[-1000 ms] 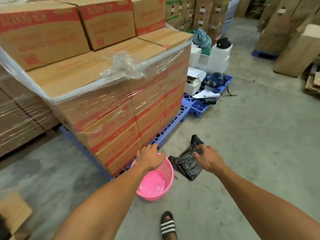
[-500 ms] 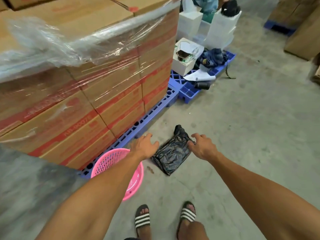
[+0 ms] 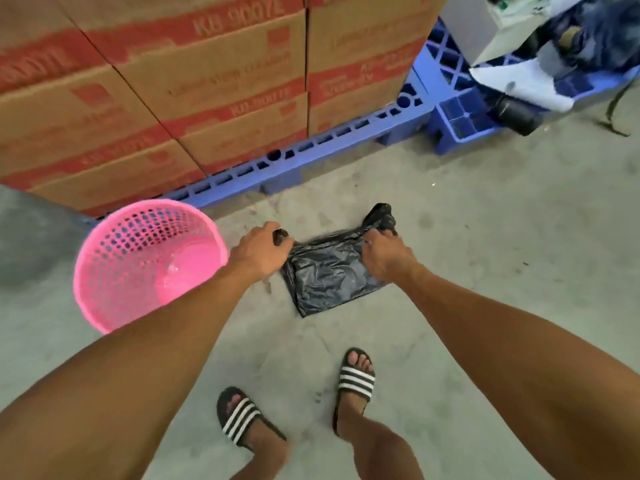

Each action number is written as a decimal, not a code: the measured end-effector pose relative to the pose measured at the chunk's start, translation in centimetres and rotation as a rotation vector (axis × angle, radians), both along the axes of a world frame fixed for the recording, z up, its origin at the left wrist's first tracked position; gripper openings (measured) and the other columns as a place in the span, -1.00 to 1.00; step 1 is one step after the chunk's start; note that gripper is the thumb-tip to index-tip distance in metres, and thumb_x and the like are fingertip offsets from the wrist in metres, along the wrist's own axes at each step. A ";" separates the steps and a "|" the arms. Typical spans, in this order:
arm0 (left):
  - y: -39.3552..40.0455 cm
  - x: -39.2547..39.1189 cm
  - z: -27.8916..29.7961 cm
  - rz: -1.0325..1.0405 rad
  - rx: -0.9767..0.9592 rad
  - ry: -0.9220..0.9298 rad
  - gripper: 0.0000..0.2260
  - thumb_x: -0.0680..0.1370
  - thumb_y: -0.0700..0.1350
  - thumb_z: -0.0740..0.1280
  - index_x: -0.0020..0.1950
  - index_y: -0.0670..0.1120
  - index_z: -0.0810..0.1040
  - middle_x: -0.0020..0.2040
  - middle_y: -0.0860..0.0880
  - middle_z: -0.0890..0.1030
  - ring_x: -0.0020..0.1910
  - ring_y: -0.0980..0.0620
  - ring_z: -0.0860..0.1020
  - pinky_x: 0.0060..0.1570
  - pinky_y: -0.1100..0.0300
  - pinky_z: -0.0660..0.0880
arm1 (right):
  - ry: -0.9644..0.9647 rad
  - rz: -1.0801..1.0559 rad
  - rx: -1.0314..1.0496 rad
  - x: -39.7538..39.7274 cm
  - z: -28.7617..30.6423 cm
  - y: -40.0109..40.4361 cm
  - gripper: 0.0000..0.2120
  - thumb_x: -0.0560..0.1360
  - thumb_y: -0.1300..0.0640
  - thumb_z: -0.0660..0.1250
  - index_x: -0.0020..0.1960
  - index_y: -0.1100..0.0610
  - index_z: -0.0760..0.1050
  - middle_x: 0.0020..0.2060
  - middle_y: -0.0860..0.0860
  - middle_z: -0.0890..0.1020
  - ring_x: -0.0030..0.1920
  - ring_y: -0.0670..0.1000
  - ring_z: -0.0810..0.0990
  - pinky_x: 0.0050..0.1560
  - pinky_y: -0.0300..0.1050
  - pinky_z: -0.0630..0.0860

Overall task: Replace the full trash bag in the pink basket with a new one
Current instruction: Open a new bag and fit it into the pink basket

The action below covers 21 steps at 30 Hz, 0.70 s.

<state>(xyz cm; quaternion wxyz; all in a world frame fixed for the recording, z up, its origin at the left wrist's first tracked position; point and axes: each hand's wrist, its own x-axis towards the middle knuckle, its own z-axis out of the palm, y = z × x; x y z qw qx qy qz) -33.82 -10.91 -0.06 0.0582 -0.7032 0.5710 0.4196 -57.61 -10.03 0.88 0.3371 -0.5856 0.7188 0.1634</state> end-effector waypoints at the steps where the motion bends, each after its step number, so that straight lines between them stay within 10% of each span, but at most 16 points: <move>1: -0.1 -0.4 -2.7 0.008 -0.007 -0.009 -0.50 0.59 0.16 0.17 0.49 0.01 0.29 0.46 -0.16 0.38 0.39 -0.24 0.40 0.33 -0.06 0.37 | -0.010 0.018 0.001 -0.4 -2.9 -0.7 -0.61 0.60 0.02 0.05 0.38 0.11 0.35 0.30 0.20 0.42 0.30 0.29 0.40 0.31 0.20 0.37; 10: -2.6 -2.6 -27.5 -0.137 -0.106 -0.144 -0.52 0.57 0.02 0.22 0.49 0.03 0.29 0.45 -0.10 0.41 0.40 -0.16 0.38 0.31 -0.04 0.40 | 0.117 0.234 -0.059 -4.7 -27.2 -6.7 -0.53 0.53 0.10 0.23 0.42 0.06 0.29 0.34 0.14 0.40 0.35 0.25 0.35 0.29 0.23 0.37; 16: -5.8 -4.0 -37.8 -0.416 -0.109 -0.294 -0.40 0.58 0.12 0.18 0.59 0.07 0.07 0.58 -0.02 0.22 0.58 -0.18 0.02 0.52 -0.21 -0.06 | 0.325 0.568 -0.238 -6.7 -37.7 -10.3 -0.50 0.55 0.20 0.18 0.47 -0.01 0.23 0.46 0.07 0.32 0.48 0.19 0.21 0.40 0.22 0.25; 21: -6.7 -3.7 -40.5 -0.611 -0.082 -0.483 -0.56 0.54 0.16 0.26 0.37 0.01 0.44 0.30 -0.07 0.57 0.33 -0.12 0.47 0.44 -0.19 0.13 | 0.605 0.761 -0.244 -6.8 -40.2 -11.3 -0.65 0.59 0.12 0.14 0.35 0.00 0.41 0.25 0.05 0.58 0.37 0.14 0.43 0.46 0.36 -0.20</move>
